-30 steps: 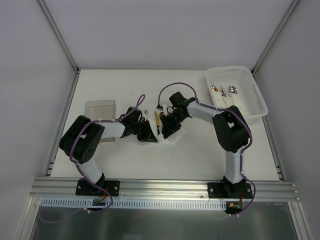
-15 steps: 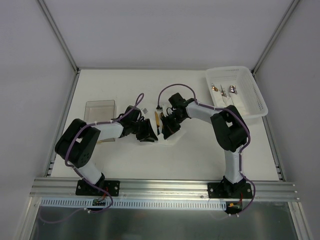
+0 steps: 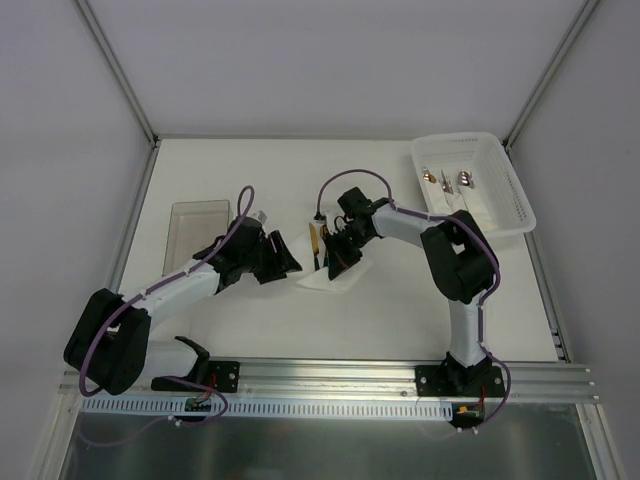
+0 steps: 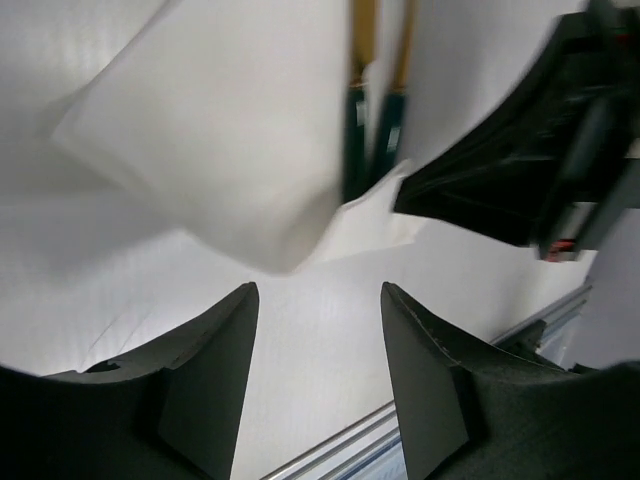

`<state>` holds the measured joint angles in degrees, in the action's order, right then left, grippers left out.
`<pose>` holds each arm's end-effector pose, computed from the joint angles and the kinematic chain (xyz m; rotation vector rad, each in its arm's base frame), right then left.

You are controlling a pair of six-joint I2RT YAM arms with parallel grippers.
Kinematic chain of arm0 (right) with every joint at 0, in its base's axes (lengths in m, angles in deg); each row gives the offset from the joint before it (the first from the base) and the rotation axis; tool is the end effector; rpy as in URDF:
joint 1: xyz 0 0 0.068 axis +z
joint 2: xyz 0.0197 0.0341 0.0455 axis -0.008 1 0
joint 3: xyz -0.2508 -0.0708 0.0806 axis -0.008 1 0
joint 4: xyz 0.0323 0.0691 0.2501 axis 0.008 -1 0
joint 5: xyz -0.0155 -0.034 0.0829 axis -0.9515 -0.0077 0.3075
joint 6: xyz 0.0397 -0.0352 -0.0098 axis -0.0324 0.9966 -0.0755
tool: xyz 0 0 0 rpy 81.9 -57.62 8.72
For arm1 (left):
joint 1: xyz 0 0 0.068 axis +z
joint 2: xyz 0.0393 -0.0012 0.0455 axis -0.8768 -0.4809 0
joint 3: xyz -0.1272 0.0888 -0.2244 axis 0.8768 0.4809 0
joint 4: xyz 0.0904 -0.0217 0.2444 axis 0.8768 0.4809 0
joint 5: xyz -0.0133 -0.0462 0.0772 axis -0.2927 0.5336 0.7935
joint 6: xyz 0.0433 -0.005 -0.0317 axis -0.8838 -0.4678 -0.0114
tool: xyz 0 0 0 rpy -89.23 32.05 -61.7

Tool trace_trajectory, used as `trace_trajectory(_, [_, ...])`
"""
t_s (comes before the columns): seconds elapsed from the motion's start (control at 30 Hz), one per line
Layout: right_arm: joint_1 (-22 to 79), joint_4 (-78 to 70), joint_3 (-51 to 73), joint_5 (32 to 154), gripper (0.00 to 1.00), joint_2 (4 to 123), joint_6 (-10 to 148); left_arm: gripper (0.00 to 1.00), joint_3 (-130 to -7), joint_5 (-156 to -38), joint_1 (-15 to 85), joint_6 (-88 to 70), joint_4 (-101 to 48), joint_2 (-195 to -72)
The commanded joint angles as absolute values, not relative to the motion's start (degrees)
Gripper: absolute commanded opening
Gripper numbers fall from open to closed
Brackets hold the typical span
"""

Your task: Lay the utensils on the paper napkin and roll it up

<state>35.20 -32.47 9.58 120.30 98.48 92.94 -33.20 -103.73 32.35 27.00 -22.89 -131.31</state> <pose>0.3149 0.2511 0.1454 -1.3565 2.3691 0.9278 0.2250 -0.1347 0.2034 -0.2357 2.3903 -0.9718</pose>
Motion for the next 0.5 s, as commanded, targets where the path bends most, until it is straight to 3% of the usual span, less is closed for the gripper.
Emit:
trace_trajectory(0.0, [35.4,-32.68,10.07,119.2,0.0,99.3,92.45,0.53,-29.19,-98.69,31.99,33.13,-19.05,-130.99])
trace_trajectory(0.47, [35.31,-33.21,9.8,118.76,0.0,100.09,92.27,0.53,-21.54,-85.76,31.99,44.74,-20.45,-125.97])
